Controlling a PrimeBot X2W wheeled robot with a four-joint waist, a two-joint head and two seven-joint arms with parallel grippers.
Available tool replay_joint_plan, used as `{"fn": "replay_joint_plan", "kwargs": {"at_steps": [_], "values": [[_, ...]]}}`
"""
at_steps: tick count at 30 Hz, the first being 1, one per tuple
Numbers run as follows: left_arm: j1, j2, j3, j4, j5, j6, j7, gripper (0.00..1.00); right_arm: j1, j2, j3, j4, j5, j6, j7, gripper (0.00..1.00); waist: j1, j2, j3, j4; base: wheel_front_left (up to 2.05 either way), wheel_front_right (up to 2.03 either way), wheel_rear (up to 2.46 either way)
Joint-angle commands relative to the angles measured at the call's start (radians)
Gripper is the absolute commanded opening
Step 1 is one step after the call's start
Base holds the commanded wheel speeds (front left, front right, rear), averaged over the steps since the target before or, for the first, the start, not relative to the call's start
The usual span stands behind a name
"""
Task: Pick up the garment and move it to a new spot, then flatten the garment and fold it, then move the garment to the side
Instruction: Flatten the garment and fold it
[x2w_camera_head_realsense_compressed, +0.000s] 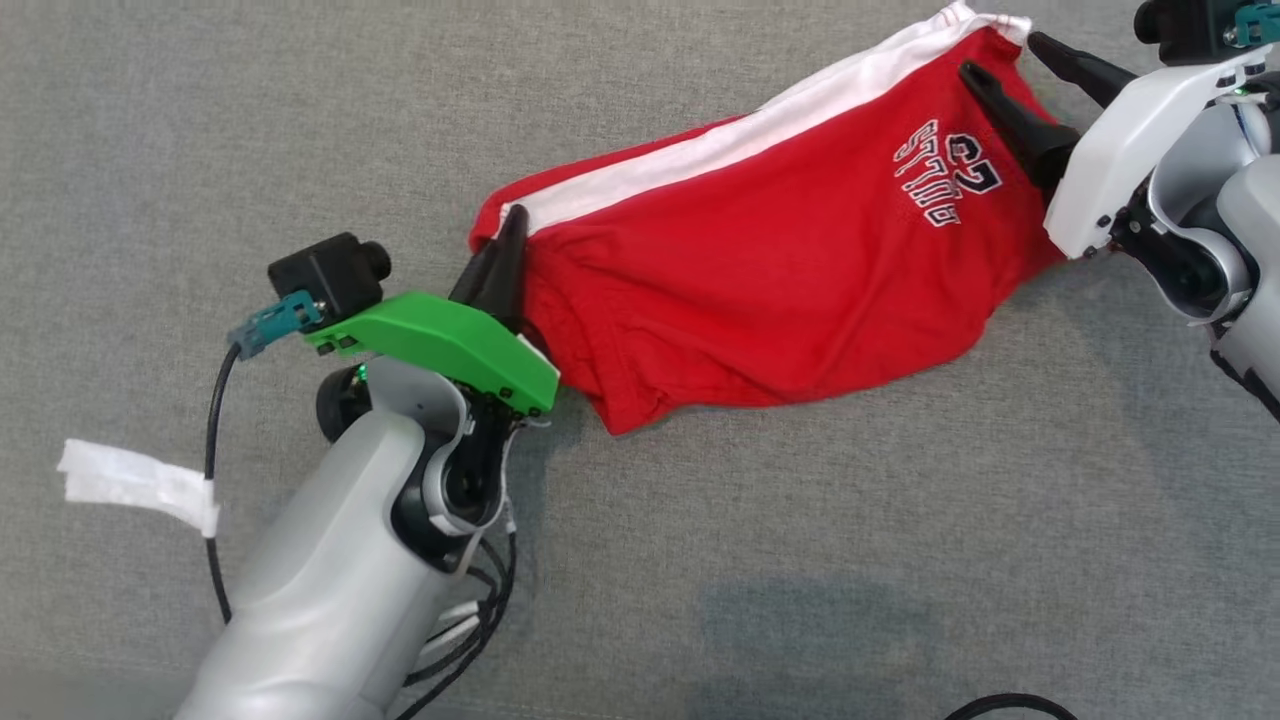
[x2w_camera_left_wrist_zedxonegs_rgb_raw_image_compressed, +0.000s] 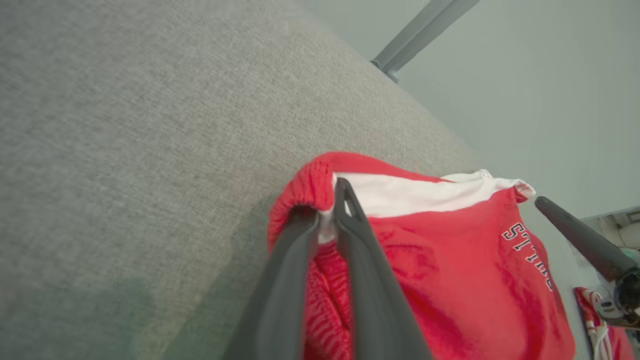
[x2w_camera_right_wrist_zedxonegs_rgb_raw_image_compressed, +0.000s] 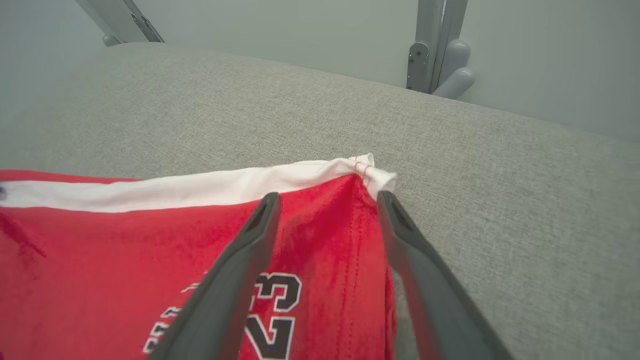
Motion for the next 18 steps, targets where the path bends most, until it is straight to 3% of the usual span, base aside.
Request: {"fn": "replay_joint_plan", "kwargs": {"at_steps": [1,10,18], "values": [[0.025,0.035,-0.003,-0.010,0.043,0.021,-0.028,1.00,-0.005,-0.030,0.016,-0.032,0.028,0.000,0.014,1.00,-0.0001,0.0120,-0.030,-0.021,0.00,0.00,0.00],[0.211,0.136,-0.033,-0.222,0.179,0.142,-0.140,1.00,0.023,-0.177,0.032,-0.129,0.114,0.000,0.122,1.00,-0.0001,0.0120,-0.076,-0.029,0.00,0.00,0.00],[0.318,0.135,0.025,-0.351,0.339,0.192,-0.171,1.00,0.060,-0.205,-0.001,-0.123,0.163,0.000,0.169,1.00,-0.0001,0.0120,-0.040,0.033,0.00,0.00,0.00]]}}
